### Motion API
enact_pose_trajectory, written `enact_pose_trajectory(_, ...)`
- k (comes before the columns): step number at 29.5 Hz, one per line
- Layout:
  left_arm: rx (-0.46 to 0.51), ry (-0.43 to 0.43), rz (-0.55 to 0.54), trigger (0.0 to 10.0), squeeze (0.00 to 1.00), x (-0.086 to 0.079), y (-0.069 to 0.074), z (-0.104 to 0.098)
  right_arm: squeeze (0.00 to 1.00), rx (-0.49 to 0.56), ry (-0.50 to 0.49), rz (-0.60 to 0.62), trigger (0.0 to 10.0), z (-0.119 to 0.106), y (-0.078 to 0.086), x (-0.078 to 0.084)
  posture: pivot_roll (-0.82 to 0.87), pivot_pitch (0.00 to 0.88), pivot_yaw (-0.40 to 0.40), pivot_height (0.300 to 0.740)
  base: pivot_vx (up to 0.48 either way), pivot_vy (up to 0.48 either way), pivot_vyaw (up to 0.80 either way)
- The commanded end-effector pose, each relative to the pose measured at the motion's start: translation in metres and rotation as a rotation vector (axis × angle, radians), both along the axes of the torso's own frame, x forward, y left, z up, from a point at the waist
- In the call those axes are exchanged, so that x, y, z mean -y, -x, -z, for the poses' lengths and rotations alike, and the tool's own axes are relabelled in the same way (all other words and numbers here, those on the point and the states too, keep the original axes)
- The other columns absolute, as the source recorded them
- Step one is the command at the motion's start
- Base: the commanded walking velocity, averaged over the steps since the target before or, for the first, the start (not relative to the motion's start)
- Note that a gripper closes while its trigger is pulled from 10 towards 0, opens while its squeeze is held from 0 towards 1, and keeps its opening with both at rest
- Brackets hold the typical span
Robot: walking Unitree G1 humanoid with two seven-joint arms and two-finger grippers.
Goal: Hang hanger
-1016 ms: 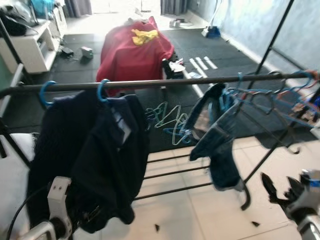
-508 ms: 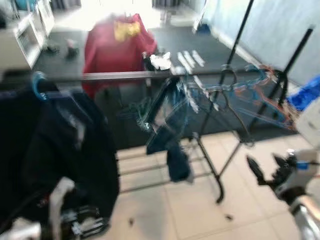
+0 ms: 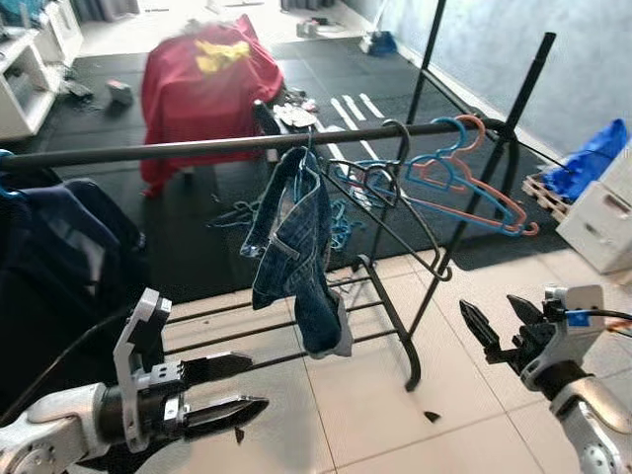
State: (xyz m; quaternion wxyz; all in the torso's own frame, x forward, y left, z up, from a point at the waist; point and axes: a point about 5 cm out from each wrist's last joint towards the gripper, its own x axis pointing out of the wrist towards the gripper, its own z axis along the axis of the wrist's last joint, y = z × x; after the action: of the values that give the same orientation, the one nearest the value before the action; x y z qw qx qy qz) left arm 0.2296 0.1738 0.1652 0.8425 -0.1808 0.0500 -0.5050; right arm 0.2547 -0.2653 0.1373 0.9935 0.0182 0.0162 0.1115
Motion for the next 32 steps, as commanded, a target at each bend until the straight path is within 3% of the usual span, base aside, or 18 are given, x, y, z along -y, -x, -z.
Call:
enact_pose_trajectory(1,-0.009,-0.003,-0.058,10.0,0.0,-0.001,-0.003,0.002,0.0,0.008,-0.017,-0.064,10.0,-0.004,-0.001,-0.012,-0.04,0.121,-0.057,0.74,0.0,0.0,0.0)
enact_pose_trajectory(3,0.043,0.021,-0.269,10.0,0.0,0.016,-0.033,-0.007,0.0,0.037,-0.005,-0.255,10.0,-0.024,-0.01,-0.047,-0.05,0.116,-0.057,0.74,0.0,0.0,0.0)
enact_pose_trajectory(4,0.062,0.023,-0.329,10.0,0.0,0.022,-0.041,-0.01,0.0,0.052,0.013,-0.304,10.0,-0.03,-0.014,-0.059,-0.05,0.116,-0.057,0.74,0.0,0.0,0.0)
enact_pose_trajectory(9,0.086,0.004,-0.385,10.0,0.0,0.029,-0.05,-0.013,0.0,0.073,0.034,-0.321,10.0,-0.037,-0.023,-0.067,-0.04,0.111,-0.057,0.74,0.0,0.0,0.0)
enact_pose_trajectory(10,0.104,-0.034,-0.42,10.0,0.0,0.034,-0.055,-0.015,0.0,0.092,0.046,-0.32,10.0,-0.044,-0.032,-0.072,-0.04,0.111,-0.057,0.74,0.0,0.0,0.0)
enact_pose_trajectory(12,0.104,-0.034,-0.42,10.0,0.0,0.034,-0.055,-0.015,0.0,0.092,0.046,-0.32,10.0,-0.044,-0.032,-0.072,-0.04,0.111,-0.057,0.74,0.0,0.0,0.0)
enact_pose_trajectory(13,0.12,-0.088,-0.459,10.0,0.0,0.038,-0.06,-0.015,0.0,0.109,0.05,-0.31,10.0,-0.051,-0.042,-0.076,-0.04,0.109,-0.058,0.74,0.0,0.0,0.0)
enact_pose_trajectory(16,0.12,-0.088,-0.459,10.0,0.0,0.038,-0.06,-0.015,0.0,0.109,0.05,-0.31,10.0,-0.051,-0.042,-0.076,-0.04,0.109,-0.058,0.74,0.0,0.0,0.0)
enact_pose_trajectory(17,0.133,-0.189,-0.56,10.0,0.0,0.033,-0.07,-0.011,0.0,0.117,0.063,-0.281,10.0,-0.056,-0.059,-0.078,-0.03,0.106,-0.066,0.74,0.0,0.0,0.79)
enact_pose_trajectory(19,0.133,-0.189,-0.56,10.0,0.0,0.033,-0.07,-0.011,0.0,0.117,0.063,-0.281,10.0,-0.056,-0.059,-0.078,-0.03,0.106,-0.066,0.74,0.0,0.0,0.79)
enact_pose_trajectory(21,0.165,-0.36,-0.727,10.0,0.0,0.017,-0.079,-0.003,0.0,0.131,0.055,-0.252,10.0,-0.065,-0.076,-0.084,-0.02,0.108,-0.073,0.74,0.0,0.0,0.79)
enact_pose_trajectory(25,0.174,-0.501,-0.859,10.0,0.0,0.0,-0.076,0.01,0.0,0.132,0.032,-0.262,10.0,-0.073,-0.079,-0.088,-0.01,0.112,-0.076,0.74,0.0,0.0,0.79)
enact_pose_trajectory(32,0.165,-0.558,-0.902,10.0,0.0,-0.008,-0.071,0.018,0.0,0.139,0.019,-0.287,10.0,-0.077,-0.078,-0.092,-0.01,0.111,-0.076,0.74,0.0,0.0,0.79)
